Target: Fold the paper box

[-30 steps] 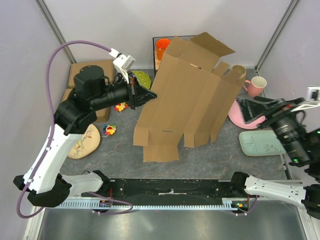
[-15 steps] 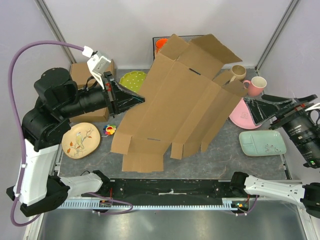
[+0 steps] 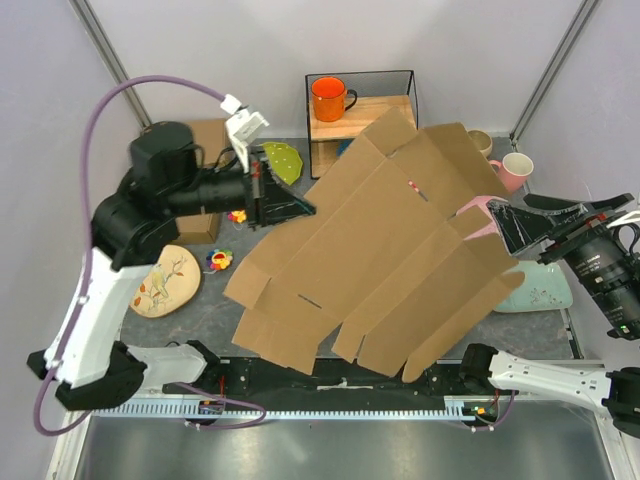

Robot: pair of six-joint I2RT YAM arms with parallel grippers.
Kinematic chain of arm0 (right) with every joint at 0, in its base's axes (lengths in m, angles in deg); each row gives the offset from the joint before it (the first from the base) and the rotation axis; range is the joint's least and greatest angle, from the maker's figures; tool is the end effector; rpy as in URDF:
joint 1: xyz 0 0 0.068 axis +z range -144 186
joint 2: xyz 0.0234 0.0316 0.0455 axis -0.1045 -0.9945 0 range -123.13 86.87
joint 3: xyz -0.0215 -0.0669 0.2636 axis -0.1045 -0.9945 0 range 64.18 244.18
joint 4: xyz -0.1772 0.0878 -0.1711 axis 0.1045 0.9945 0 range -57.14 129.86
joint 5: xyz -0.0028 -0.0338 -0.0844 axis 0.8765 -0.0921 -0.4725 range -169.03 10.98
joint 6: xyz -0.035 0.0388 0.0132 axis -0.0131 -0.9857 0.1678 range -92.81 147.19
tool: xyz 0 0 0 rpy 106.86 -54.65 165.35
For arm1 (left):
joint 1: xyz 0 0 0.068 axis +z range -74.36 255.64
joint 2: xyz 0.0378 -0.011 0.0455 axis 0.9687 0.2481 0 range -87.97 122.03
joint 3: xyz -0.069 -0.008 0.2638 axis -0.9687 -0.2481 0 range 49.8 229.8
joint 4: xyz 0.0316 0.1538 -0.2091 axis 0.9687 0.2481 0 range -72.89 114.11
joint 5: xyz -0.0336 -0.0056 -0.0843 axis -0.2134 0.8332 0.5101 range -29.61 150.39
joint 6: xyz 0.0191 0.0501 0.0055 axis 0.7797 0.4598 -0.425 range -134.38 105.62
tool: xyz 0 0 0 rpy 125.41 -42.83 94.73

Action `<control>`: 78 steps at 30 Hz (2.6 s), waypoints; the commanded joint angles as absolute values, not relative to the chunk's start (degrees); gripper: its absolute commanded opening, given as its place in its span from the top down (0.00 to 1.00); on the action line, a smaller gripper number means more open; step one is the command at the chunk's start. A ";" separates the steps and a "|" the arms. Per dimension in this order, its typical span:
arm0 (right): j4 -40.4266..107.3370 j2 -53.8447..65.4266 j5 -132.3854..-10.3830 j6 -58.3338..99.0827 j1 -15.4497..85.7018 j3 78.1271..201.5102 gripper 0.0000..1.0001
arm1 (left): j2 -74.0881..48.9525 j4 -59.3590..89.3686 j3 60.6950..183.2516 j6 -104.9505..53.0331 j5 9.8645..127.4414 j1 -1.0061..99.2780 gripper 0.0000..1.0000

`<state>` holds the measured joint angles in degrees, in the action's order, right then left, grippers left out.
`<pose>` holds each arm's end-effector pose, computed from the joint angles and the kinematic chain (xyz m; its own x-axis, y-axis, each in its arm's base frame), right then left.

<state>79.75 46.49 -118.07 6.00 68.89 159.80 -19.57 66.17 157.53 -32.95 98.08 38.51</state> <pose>0.0245 -0.0014 0.5349 -0.0855 0.4489 -0.8895 -0.4037 0.8006 0.4429 0.1264 -0.1231 0.5434 -0.4330 0.0116 -0.9013 0.8652 0.2859 -0.4119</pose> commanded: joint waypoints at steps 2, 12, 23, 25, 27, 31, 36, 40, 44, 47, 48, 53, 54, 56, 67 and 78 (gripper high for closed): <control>79.88 47.94 -119.19 7.24 69.19 157.79 0.02 | -10.82 64.65 159.05 -31.17 100.99 41.17 0.98; 79.79 46.62 -120.51 10.05 69.19 153.22 0.02 | 7.99 58.71 154.23 -21.32 94.59 50.93 0.94; 78.04 42.93 -119.63 9.87 69.19 148.30 0.02 | 9.34 46.83 148.27 -36.06 77.29 61.14 0.22; 76.38 42.84 -120.07 9.70 69.19 145.93 0.02 | 2.31 44.37 142.74 -40.81 68.68 60.78 0.21; 75.14 42.93 -120.33 9.61 69.28 143.47 0.02 | -6.88 39.44 130.53 -48.36 58.80 58.42 0.20; 71.80 42.05 -120.07 9.44 69.19 140.21 0.02 | -19.99 39.77 113.29 -61.02 37.29 46.58 0.19; 70.57 40.12 -117.79 8.30 69.19 138.63 0.02 | -30.47 57.94 102.91 -91.94 26.02 35.73 0.01; 69.43 40.73 -117.00 6.80 69.19 136.00 0.02 | -37.34 68.94 97.27 -108.92 28.31 33.90 0.01; 67.84 41.26 -116.12 5.39 69.19 132.66 0.02 | -35.34 76.60 93.94 -119.91 29.36 30.64 0.01; 67.75 40.38 -115.59 4.86 69.19 132.30 0.02 | -34.80 72.85 88.24 -123.62 31.91 27.74 0.01; 67.84 40.20 -115.41 4.60 69.19 132.30 0.02 | -35.32 71.44 86.73 -124.32 31.92 26.69 0.01; 67.75 40.55 -115.76 3.90 69.28 131.42 0.02 | -34.54 64.32 80.22 -125.65 30.51 23.25 0.04; 67.67 40.64 -115.85 3.72 69.19 131.16 0.02 | -33.49 63.61 79.61 -125.65 29.46 23.25 0.04; 67.40 40.73 -116.12 3.37 69.19 130.37 0.02 | -32.87 58.55 77.67 -125.04 28.84 23.25 0.04; 68.45 41.17 -117.08 2.76 69.19 129.75 0.02 | -29.88 38.56 71.35 -116.60 28.31 23.25 0.70; 71.00 41.17 -118.66 5.47 69.19 135.62 0.02 | -35.59 41.19 85.73 -83.45 19.18 23.34 0.98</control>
